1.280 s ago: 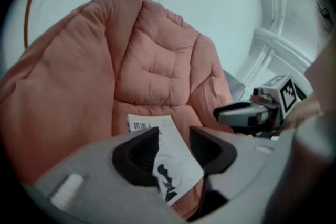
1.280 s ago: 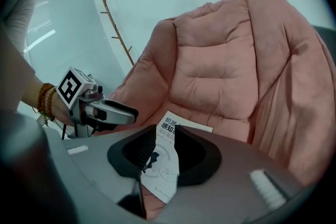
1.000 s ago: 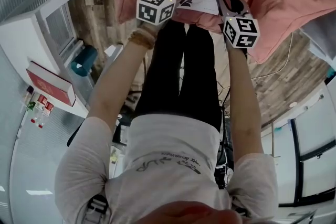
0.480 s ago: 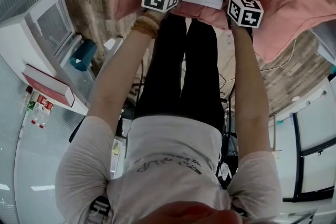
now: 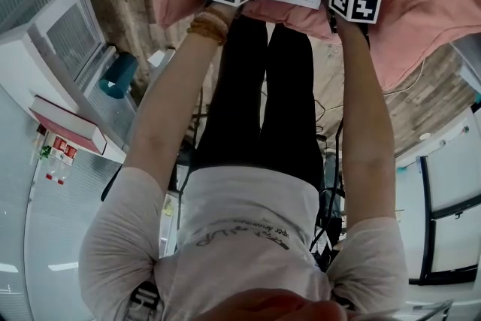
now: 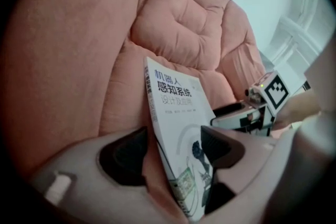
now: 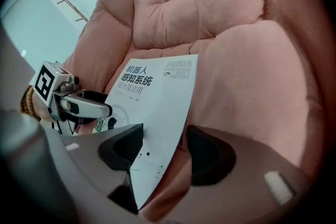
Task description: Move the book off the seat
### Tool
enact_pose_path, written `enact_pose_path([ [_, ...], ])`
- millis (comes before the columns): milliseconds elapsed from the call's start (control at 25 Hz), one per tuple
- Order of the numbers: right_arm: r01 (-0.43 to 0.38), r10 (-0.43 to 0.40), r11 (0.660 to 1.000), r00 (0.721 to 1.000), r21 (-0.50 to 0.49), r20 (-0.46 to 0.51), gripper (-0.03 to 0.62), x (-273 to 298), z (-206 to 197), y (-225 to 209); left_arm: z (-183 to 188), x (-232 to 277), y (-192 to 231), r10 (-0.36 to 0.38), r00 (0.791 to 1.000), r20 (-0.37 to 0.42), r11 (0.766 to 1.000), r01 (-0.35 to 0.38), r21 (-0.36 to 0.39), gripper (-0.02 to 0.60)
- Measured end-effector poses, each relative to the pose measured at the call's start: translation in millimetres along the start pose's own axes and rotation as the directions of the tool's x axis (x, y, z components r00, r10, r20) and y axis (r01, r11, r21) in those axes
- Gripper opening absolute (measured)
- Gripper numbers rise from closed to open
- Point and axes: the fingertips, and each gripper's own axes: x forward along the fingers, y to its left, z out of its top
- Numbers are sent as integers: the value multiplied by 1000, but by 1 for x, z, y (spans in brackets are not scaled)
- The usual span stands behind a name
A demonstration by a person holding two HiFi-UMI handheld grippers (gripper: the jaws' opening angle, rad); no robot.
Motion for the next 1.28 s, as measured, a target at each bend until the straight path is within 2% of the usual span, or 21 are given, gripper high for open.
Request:
enact_pose_path([
  [160,-23,23,1000,1000,10,-12,261,5,2,5,-4,4,2,7,1000,-25,1000,-6,30,296],
  [240,-32,32,999,999,21,-3,256,3,2,7,-5,5,2,13,999,-32,999,-12,32,247],
  [360,-50,49,997,999,58,19,238,-1,3,6,-3,4,0,7,1000,-28,1000,-7,18,218],
  [600,-63,56,990,997,122,56,238,-7,8,5,4,-5,-12,-65,998,17,998,65,-7,74],
  [800,-68,58,989,995,132,79,213,-12,11,5,10,-10,-20,-120,991,66,992,123,-43,51],
  [1040,-84,68,984,992,155,107,169,-20,8,2,17,-21,-35,-199,973,118,978,205,-40,48],
  [1080,-84,69,985,992,154,105,174,-20,8,2,19,-23,-38,-219,967,127,974,225,-39,47],
  [1200,-78,65,986,994,148,89,281,-13,8,3,23,-29,-52,-298,942,153,952,305,-25,46],
  [1280,-75,62,983,994,165,88,327,-8,6,-1,23,-32,-58,-331,929,164,941,338,-16,46],
])
